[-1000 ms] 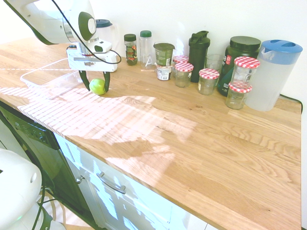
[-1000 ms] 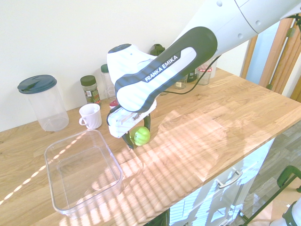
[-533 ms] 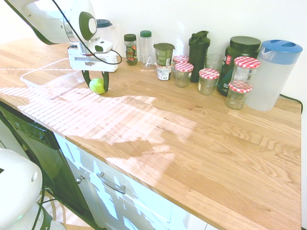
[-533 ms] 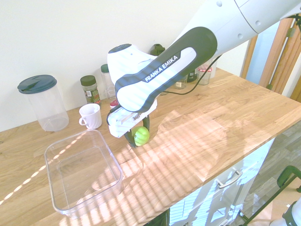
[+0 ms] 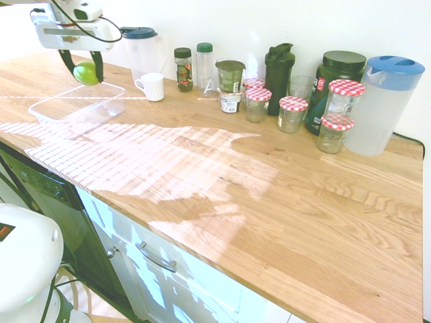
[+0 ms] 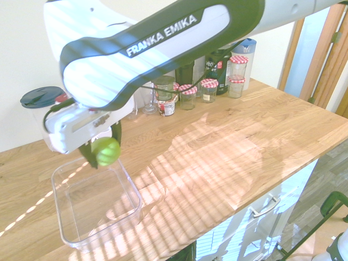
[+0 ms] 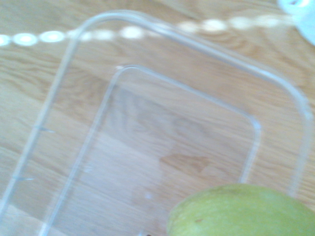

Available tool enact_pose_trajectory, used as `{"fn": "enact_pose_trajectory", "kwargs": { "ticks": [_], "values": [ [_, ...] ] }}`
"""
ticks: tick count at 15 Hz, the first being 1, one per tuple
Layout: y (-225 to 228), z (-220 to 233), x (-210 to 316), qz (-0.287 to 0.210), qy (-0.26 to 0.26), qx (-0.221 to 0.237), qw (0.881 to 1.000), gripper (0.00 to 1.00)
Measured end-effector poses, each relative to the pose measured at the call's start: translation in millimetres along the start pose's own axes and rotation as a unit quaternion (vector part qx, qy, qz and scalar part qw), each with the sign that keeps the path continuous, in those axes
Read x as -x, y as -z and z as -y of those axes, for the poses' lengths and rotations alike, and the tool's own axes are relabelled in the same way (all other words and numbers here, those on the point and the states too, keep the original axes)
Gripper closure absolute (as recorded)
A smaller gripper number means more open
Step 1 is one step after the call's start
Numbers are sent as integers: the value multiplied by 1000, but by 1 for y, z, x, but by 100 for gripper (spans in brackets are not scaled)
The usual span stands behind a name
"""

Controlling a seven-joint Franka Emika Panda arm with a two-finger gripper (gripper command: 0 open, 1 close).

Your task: Put the apple into the container

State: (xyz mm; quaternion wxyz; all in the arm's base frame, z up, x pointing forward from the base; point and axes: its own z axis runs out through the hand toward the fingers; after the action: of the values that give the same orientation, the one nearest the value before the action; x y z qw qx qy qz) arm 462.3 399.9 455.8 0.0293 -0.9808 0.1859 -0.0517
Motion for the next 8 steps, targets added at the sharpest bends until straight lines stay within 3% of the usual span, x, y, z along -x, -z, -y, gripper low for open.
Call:
{"fn": "enact_pose_trajectory", "kwargs": {
  "ticks": [4, 8],
  "values": [
    [-51, 34, 22, 7, 16, 13, 1000, 100],
    [-92, 39, 22, -3, -1, 27, 1000, 100]
  ]
}}
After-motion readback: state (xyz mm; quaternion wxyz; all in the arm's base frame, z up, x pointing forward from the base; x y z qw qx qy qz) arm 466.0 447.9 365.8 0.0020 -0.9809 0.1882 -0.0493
